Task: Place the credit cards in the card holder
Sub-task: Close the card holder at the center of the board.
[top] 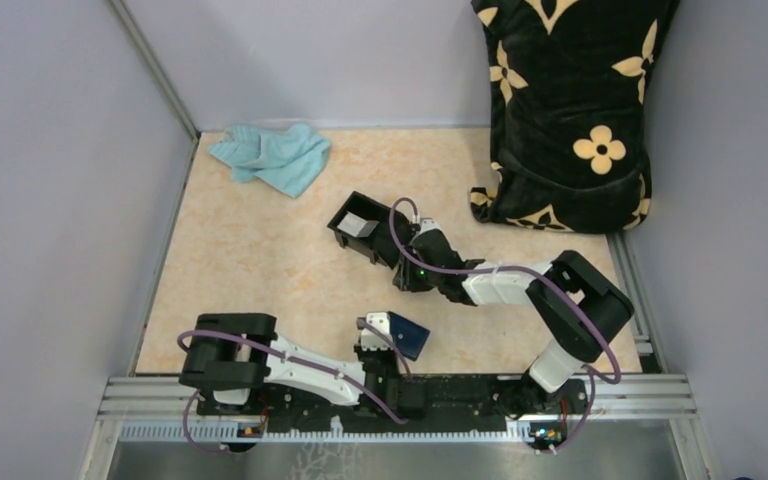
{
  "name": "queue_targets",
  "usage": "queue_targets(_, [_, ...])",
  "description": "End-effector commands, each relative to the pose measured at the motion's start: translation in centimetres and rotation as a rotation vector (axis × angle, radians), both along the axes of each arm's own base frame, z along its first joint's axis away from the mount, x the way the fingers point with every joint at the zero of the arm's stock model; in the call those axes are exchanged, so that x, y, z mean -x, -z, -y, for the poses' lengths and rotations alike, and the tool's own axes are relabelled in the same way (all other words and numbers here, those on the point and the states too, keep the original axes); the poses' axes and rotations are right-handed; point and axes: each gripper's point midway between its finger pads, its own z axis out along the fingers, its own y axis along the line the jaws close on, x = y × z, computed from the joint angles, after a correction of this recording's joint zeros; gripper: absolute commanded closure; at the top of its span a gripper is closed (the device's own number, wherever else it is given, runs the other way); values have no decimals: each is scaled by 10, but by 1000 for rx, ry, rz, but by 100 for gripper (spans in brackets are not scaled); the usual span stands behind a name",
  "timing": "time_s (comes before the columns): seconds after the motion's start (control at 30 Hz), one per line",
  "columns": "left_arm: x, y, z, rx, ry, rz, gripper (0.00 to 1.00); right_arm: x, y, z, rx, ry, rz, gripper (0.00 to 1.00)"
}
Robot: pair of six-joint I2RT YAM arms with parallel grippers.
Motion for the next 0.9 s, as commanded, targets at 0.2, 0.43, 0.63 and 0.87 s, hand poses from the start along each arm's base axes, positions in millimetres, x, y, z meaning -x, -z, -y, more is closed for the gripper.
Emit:
queue_targets(0.2, [42,62,-109,-297,-218,-268,69,58,8,69,217,0,-103,66])
queue_targets(0.43, [17,41,-104,-191,-246,-126,73,73,-23,65,133,-33,-58,76])
queue_targets(0.63, [0,26,-99,-118,-229,-36,74,84,-40,47,60,-94,-39,89])
queue_targets(0.87, [-7,26,-82,-1,-133,-16,74,107,-49,5,-42,-214,-51,97])
